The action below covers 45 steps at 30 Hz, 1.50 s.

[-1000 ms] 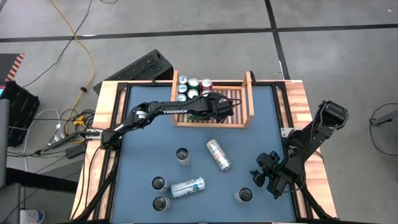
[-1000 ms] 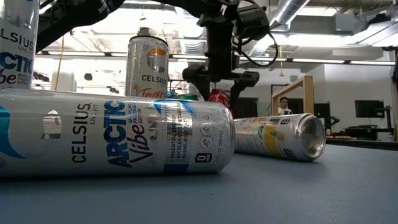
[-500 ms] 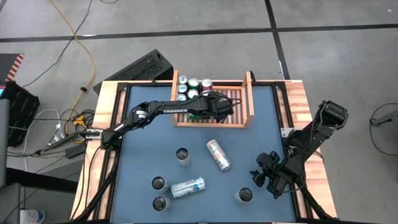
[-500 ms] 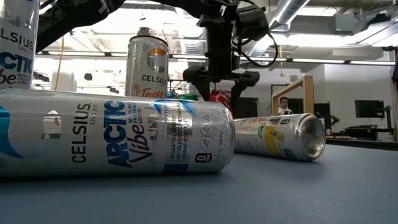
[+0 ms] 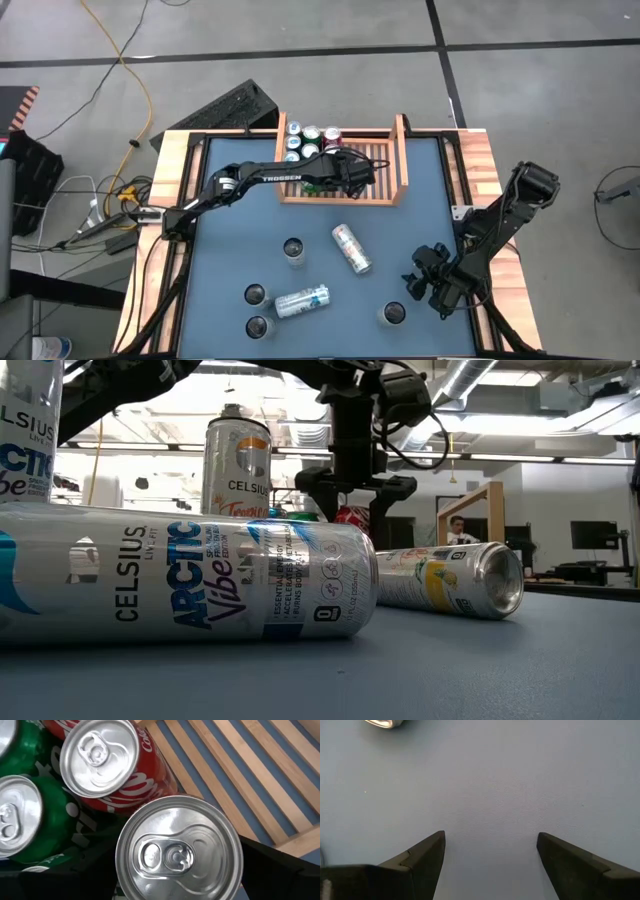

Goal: Place canned beverage on shelf
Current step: Put the red soda can on the shelf

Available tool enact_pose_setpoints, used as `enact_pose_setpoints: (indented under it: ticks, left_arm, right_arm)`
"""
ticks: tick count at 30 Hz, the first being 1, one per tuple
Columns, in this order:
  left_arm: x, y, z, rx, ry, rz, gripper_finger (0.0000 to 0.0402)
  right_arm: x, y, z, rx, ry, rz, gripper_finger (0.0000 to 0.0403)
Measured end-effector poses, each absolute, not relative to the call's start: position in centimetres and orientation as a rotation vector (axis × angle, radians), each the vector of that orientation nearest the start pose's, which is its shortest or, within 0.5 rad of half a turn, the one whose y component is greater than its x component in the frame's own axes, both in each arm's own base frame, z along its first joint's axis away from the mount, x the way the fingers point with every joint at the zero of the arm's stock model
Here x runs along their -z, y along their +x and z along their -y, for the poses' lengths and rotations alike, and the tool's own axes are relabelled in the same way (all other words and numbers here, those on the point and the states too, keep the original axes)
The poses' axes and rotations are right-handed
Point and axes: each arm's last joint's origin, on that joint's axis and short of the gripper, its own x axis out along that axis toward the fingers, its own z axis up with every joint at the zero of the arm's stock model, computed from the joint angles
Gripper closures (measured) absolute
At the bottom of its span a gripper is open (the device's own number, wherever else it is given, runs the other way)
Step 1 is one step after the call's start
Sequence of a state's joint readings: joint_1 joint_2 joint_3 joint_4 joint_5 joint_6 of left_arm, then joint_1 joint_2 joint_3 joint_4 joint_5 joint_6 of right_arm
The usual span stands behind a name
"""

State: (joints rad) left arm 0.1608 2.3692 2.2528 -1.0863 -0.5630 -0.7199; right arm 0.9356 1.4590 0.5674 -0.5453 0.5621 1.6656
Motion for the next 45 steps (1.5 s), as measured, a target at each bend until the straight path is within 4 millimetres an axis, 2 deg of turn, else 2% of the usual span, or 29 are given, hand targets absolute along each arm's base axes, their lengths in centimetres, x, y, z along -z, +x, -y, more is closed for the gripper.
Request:
enact_pose_setpoints:
  ticks: [37,41,45]
  left_arm:
    - [-23.2,48.1,-10.4,-0.951,-0.303,-0.978,0.0058]
    - [-23.5,48.0,-10.4,-0.952,-0.273,-0.986,0.0058]
    - [-24.5,47.6,-10.4,-0.973,-0.253,-0.976,0.0058]
  right_arm:
    - [-12.1,13.3,-15.5,0.557,0.521,-0.908,0.0074]
    - [-12.1,13.3,-15.5,0.557,0.522,-0.908,0.0074]
    - [-12.1,13.3,-15.5,0.557,0.521,-0.908,0.0074]
